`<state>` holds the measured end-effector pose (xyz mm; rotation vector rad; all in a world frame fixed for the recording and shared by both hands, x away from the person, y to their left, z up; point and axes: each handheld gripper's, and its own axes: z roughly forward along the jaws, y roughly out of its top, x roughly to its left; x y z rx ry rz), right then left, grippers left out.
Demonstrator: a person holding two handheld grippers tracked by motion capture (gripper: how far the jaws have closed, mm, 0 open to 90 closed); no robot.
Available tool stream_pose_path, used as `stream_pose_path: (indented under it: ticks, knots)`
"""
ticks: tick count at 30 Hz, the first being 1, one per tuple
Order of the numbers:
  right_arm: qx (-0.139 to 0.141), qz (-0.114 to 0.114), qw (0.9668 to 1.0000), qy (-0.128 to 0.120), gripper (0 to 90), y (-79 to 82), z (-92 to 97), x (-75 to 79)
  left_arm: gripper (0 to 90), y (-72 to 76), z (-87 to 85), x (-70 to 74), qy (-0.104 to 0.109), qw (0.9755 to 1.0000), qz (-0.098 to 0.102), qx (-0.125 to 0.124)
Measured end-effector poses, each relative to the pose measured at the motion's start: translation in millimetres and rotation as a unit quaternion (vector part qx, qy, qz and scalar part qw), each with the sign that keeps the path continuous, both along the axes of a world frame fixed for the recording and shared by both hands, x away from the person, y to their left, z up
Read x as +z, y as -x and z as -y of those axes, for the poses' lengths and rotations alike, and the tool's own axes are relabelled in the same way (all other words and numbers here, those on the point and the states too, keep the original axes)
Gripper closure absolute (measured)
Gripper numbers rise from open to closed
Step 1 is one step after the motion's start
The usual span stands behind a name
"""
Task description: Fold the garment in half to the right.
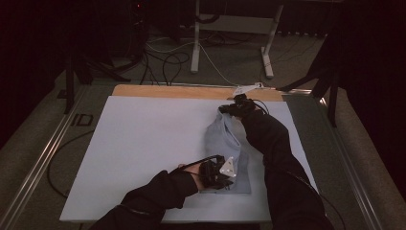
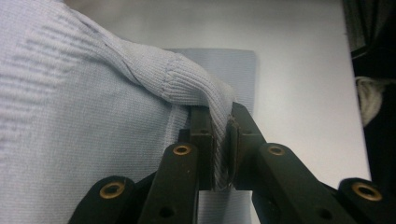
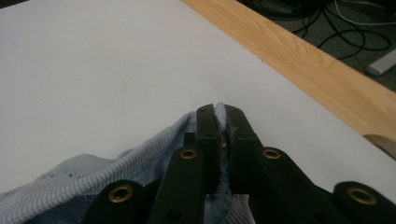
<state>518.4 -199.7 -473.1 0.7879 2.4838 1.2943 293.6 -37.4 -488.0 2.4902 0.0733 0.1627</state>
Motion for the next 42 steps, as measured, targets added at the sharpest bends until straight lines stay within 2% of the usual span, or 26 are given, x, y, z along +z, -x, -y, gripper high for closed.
stream_pose_path:
  ticks: [8, 9, 11, 13, 16, 18, 20, 29, 30, 32, 35, 39, 42]
  knots:
    - [0.001, -0.014, 0.9999, -0.002, 83.2, -7.3, -4.1, -15.0, 83.2, -3.8, 6.9, -7.1, -0.002, 0.9998, -0.015, 0.015]
    - [-0.001, -0.015, 0.9999, -0.001, 76.3, -7.3, -4.9, -15.9, 82.8, -4.1, 6.9, -7.2, -0.001, 0.9997, -0.019, 0.014]
    - [-0.011, -0.012, 0.9999, -0.002, 57.0, -6.6, -5.7, -17.1, 81.0, -3.7, 6.9, -6.7, 0.003, 0.9996, -0.027, 0.012]
    - [-0.014, -0.009, 0.9998, 0.005, 43.7, -6.2, -4.9, -17.8, 76.7, -1.9, 7.6, -6.0, 0.007, 0.9994, -0.034, 0.006]
    - [-0.026, -0.011, 0.9996, 0.008, 30.5, -6.6, -0.4, -17.6, 66.8, 1.5, 10.1, -5.3, 0.009, 0.9992, -0.038, -0.001]
    - [-0.028, -0.017, 0.9995, 0.002, 20.6, -6.7, 4.5, -16.6, 61.0, 2.6, 11.5, -4.1, 0.016, 0.999, -0.042, -0.003]
    - [-0.033, -0.025, 0.9991, -0.005, 14.4, -6.4, 9.0, -15.6, 58.1, 3.8, 13.0, -2.8, 0.021, 0.9986, -0.047, -0.009]
    - [-0.05, -0.029, 0.9982, -0.016, 10.8, -4.6, 27.9, -7.2, 40.3, 10.4, 17.7, 5.4, 0.03, 0.9982, -0.047, -0.02]
    - [-0.051, -0.029, 0.9981, -0.016, 10.5, -4.0, 30.8, -5.3, 40.3, 11.1, 17.9, 7.1, 0.028, 0.9984, -0.047, -0.017]
    - [-0.056, -0.026, 0.998, -0.015, 10.4, -2.3, 37.3, -1.4, 32.7, 11.9, 18.0, 8.4, 0.031, 0.9984, -0.046, -0.012]
    - [-0.064, -0.023, 0.9976, -0.013, 10.3, 0.0, 42.8, 1.6, 27.0, 11.9, 17.8, 10.4, 0.032, 0.9983, -0.048, -0.006]
    - [-0.062, -0.024, 0.9976, -0.022, 10.4, 5.9, 46.6, 4.5, 14.8, 10.1, 15.0, 12.7, 0.044, 0.997, -0.062, -0.011]
    - [-0.059, -0.024, 0.9977, -0.024, 10.4, 11.5, 46.8, 5.5, 11.4, 9.9, 13.3, 14.3, 0.047, 0.9972, -0.059, -0.006]
